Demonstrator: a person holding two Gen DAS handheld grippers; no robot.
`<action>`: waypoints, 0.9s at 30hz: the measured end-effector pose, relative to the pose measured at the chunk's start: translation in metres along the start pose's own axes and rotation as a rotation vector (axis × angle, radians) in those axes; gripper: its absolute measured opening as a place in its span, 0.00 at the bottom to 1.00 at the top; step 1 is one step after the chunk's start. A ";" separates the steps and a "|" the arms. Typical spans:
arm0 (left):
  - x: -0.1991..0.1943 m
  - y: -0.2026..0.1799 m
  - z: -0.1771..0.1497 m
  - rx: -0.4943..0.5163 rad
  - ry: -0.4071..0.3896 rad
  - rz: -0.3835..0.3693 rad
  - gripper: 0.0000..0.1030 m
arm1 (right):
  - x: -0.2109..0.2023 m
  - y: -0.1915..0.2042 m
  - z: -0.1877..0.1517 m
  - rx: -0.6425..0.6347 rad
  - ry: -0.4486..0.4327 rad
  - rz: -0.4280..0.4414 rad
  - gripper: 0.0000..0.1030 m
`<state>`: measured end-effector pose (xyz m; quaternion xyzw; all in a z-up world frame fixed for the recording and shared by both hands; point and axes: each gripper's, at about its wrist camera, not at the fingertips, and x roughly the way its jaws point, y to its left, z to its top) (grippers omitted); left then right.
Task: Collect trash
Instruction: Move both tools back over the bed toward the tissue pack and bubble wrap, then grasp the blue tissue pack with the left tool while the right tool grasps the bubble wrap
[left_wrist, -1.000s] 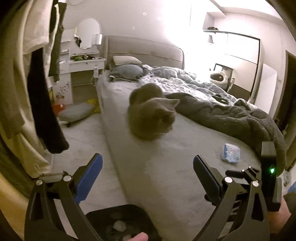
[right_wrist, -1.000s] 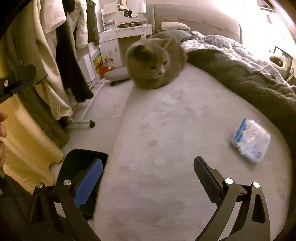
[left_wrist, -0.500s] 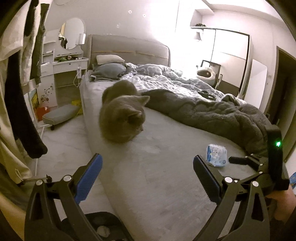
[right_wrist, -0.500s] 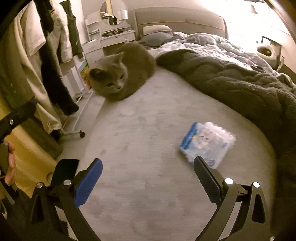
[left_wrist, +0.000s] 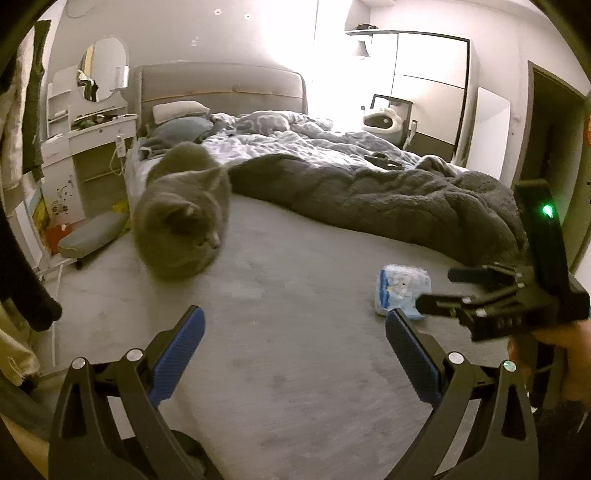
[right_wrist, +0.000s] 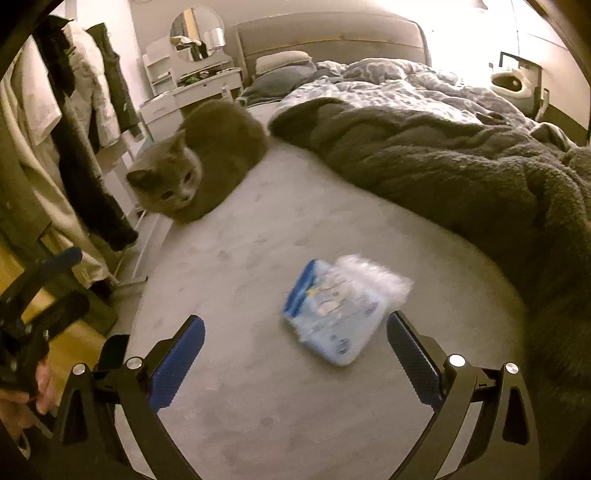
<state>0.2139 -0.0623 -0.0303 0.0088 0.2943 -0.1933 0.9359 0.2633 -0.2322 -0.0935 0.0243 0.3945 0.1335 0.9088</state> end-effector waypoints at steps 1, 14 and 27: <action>0.004 -0.004 -0.001 0.007 0.004 -0.005 0.97 | 0.001 -0.004 0.001 0.006 0.002 -0.005 0.97; 0.052 -0.057 -0.006 0.086 0.086 -0.078 0.97 | 0.004 -0.038 0.019 0.065 0.027 0.027 0.97; 0.104 -0.099 -0.011 0.155 0.152 -0.135 0.97 | 0.011 -0.076 0.030 0.163 0.039 0.051 0.97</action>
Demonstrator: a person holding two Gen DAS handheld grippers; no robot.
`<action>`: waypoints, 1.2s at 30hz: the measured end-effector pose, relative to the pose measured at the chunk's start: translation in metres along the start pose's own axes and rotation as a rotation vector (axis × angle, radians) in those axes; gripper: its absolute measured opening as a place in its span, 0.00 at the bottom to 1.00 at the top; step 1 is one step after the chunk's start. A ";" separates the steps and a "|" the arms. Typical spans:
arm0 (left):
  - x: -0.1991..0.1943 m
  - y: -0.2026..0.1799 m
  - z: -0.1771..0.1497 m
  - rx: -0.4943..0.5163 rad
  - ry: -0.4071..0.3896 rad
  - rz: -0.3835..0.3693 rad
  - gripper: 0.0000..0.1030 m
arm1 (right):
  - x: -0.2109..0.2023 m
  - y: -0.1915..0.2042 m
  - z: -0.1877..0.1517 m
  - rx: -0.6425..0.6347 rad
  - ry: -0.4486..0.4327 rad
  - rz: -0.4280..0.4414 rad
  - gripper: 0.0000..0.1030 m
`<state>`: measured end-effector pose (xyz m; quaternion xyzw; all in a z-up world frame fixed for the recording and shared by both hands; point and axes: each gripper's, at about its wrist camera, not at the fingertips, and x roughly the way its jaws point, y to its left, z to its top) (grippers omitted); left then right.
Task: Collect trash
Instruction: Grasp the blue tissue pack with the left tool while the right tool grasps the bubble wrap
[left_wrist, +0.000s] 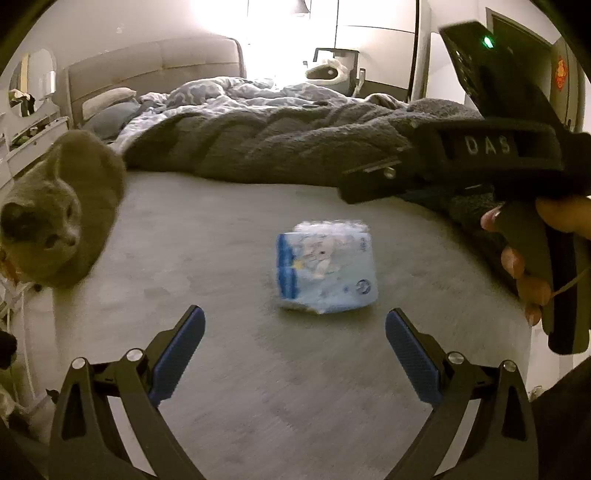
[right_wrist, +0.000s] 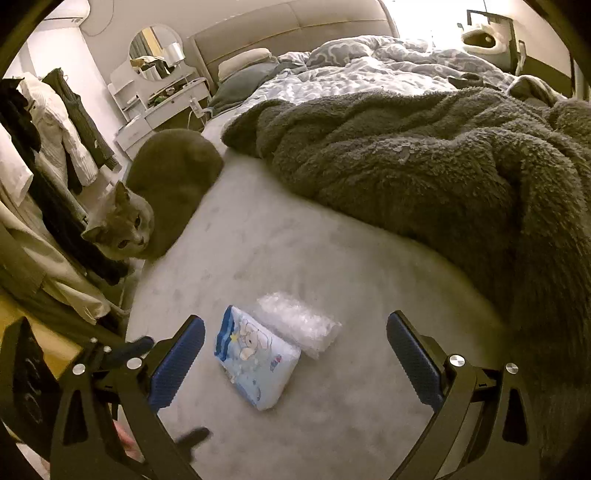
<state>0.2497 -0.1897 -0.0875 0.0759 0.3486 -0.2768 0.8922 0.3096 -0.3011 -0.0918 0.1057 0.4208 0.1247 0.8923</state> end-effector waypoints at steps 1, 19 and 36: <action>0.002 -0.002 0.001 -0.005 0.003 -0.008 0.97 | 0.001 -0.002 0.001 0.004 0.002 0.009 0.97; 0.050 0.000 0.019 -0.115 0.066 -0.068 0.97 | 0.014 -0.037 0.004 0.110 0.042 0.071 0.97; 0.055 0.022 0.019 -0.212 0.107 -0.137 0.71 | 0.029 -0.029 0.005 0.192 0.065 0.168 0.97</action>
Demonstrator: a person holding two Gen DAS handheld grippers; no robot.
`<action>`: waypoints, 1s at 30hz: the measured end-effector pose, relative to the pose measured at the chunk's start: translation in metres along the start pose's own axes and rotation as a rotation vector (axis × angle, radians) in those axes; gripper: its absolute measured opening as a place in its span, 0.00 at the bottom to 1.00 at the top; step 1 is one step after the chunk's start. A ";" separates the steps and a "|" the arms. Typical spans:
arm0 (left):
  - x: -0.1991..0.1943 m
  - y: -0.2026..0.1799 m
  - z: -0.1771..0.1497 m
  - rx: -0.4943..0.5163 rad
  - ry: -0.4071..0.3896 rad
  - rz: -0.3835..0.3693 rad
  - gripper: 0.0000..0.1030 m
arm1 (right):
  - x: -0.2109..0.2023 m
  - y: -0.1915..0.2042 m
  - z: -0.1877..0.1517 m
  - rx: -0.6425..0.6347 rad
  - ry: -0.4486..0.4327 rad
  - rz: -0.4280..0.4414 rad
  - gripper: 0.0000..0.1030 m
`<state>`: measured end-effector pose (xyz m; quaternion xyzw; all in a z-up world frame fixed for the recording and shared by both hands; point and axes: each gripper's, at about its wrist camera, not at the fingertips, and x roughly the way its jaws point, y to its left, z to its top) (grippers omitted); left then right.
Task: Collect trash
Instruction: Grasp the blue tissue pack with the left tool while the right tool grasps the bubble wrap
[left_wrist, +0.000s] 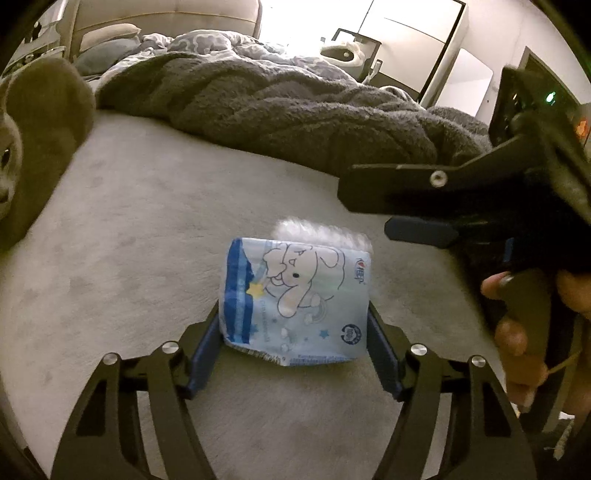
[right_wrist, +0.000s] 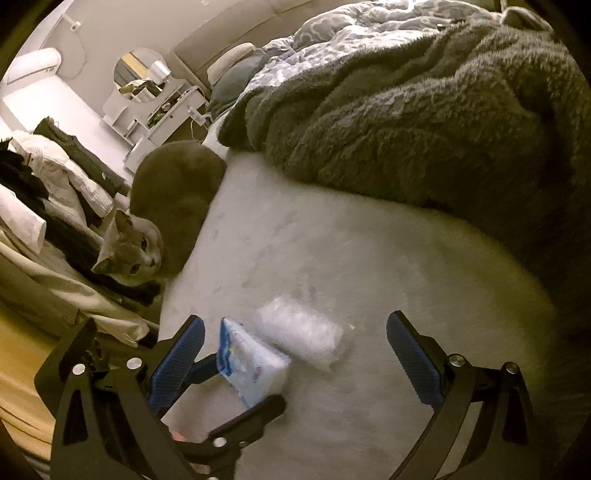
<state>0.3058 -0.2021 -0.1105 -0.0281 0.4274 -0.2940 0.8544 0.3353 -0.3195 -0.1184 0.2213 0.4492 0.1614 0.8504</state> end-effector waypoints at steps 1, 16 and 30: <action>-0.003 0.001 0.001 -0.003 -0.004 0.002 0.71 | 0.001 -0.001 0.000 0.008 0.003 0.003 0.97; -0.060 0.050 -0.006 -0.035 -0.067 0.094 0.71 | 0.035 0.014 -0.004 0.029 0.088 -0.074 0.97; -0.092 0.072 -0.014 -0.032 -0.087 0.128 0.72 | 0.065 0.051 -0.009 -0.182 0.098 -0.274 0.83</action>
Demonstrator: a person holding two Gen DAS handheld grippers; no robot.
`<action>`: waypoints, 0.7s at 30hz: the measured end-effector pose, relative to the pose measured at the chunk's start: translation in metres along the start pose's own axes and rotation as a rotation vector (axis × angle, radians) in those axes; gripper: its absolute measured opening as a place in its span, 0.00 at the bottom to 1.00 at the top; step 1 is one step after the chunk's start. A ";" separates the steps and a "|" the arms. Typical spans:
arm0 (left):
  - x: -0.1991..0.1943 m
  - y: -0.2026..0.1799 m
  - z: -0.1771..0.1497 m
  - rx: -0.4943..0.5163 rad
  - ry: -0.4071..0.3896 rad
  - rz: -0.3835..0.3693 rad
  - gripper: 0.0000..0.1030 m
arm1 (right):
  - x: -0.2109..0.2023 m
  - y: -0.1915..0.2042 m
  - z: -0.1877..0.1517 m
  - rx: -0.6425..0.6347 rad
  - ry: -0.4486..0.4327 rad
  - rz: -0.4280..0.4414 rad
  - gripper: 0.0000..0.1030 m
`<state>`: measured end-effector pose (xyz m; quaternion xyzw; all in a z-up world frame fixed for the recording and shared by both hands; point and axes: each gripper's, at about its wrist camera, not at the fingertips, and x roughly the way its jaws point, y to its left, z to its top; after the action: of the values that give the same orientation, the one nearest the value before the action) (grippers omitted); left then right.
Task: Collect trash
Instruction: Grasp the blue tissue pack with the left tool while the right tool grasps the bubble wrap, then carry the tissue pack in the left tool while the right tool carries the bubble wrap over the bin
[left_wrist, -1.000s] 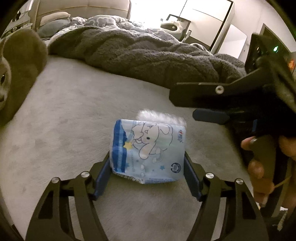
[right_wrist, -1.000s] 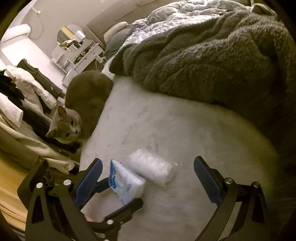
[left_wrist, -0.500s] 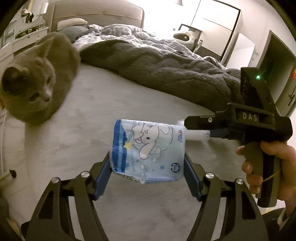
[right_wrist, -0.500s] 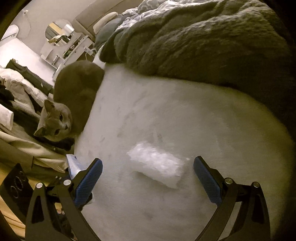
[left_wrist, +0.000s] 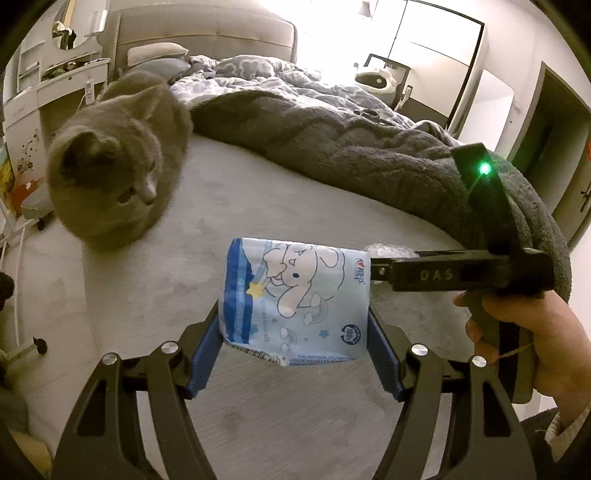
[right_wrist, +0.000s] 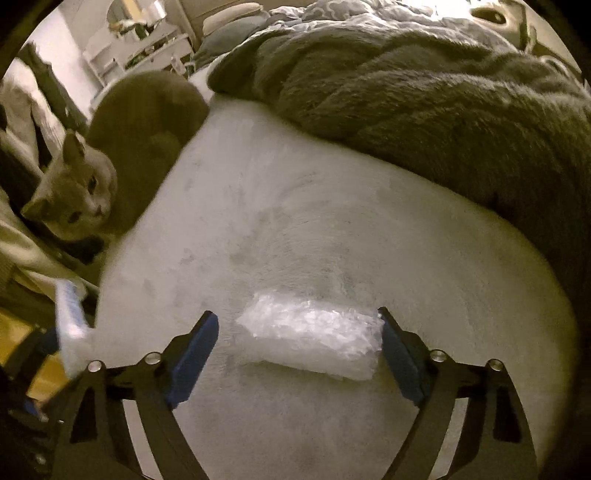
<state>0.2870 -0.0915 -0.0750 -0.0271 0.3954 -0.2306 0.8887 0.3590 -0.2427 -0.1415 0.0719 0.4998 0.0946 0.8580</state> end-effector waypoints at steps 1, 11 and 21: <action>0.000 0.001 0.001 -0.002 -0.001 0.002 0.72 | 0.002 0.001 0.000 -0.004 0.003 -0.010 0.83; -0.030 0.017 -0.001 -0.020 -0.028 0.025 0.72 | 0.002 0.009 0.003 -0.047 -0.004 -0.089 0.65; -0.070 0.034 -0.009 -0.017 -0.054 0.086 0.72 | -0.014 0.025 -0.008 -0.072 -0.019 -0.109 0.65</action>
<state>0.2526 -0.0299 -0.0408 -0.0241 0.3740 -0.1880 0.9079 0.3430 -0.2215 -0.1283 0.0146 0.4911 0.0648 0.8686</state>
